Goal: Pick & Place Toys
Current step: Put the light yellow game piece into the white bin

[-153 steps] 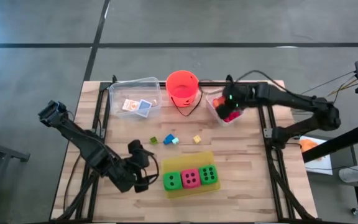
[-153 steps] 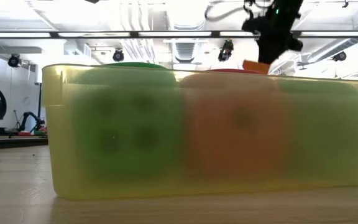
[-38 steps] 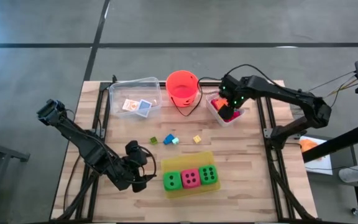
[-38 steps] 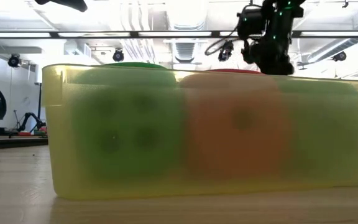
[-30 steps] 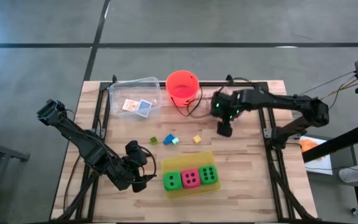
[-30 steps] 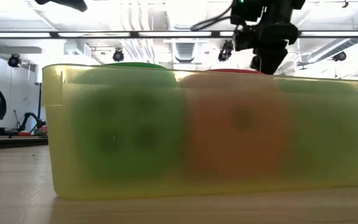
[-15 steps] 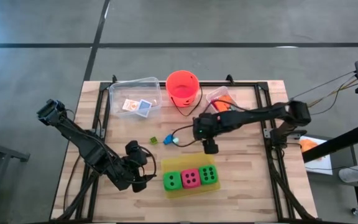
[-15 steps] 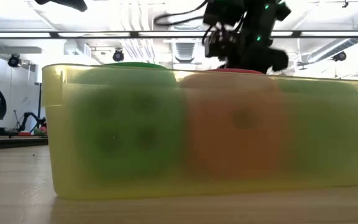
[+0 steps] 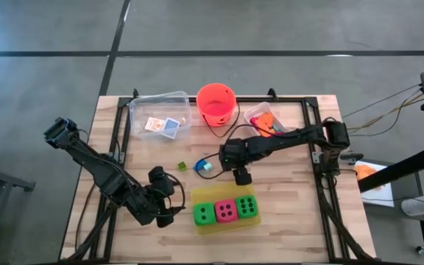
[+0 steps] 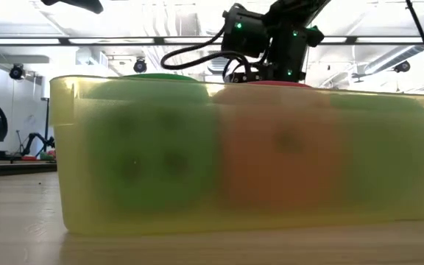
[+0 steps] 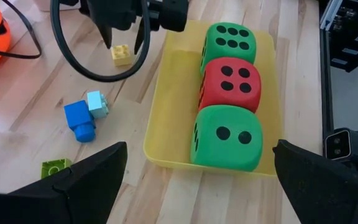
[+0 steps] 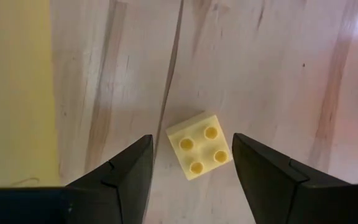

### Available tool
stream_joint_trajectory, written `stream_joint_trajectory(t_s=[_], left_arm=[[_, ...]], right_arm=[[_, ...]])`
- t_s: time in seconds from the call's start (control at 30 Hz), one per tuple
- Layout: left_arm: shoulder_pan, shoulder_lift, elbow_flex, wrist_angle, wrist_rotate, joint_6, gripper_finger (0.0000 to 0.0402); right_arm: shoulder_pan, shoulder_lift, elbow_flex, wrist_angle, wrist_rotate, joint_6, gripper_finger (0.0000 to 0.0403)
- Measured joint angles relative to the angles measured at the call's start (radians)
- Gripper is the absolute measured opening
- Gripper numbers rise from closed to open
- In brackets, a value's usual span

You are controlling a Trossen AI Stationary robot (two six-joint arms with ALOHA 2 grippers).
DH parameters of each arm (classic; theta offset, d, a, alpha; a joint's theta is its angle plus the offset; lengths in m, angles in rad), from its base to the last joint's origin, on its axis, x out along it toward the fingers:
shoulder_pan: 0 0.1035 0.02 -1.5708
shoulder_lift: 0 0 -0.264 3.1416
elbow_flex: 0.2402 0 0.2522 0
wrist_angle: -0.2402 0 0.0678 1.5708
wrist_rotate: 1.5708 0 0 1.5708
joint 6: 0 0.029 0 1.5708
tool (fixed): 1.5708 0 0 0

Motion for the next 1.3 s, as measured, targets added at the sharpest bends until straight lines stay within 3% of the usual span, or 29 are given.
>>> stream_joint_trajectory(t_s=[0.83,1.0,1.3], left_arm=[[0.009,-0.003,-0.031,0.008,0.0,0.001,0.0395],[0.026,-0.005,-0.031,0.008,0.0,0.012,0.0395],[0.043,-0.006,-0.031,0.008,0.0,0.038,0.0394]], right_arm=[[-0.021,0.012,-0.009,0.011,-0.027,-0.026,0.0215],[-0.053,0.012,-0.01,0.011,-0.101,-0.025,0.0215],[-0.064,0.029,-0.01,0.018,-0.111,-0.037,0.0215]])
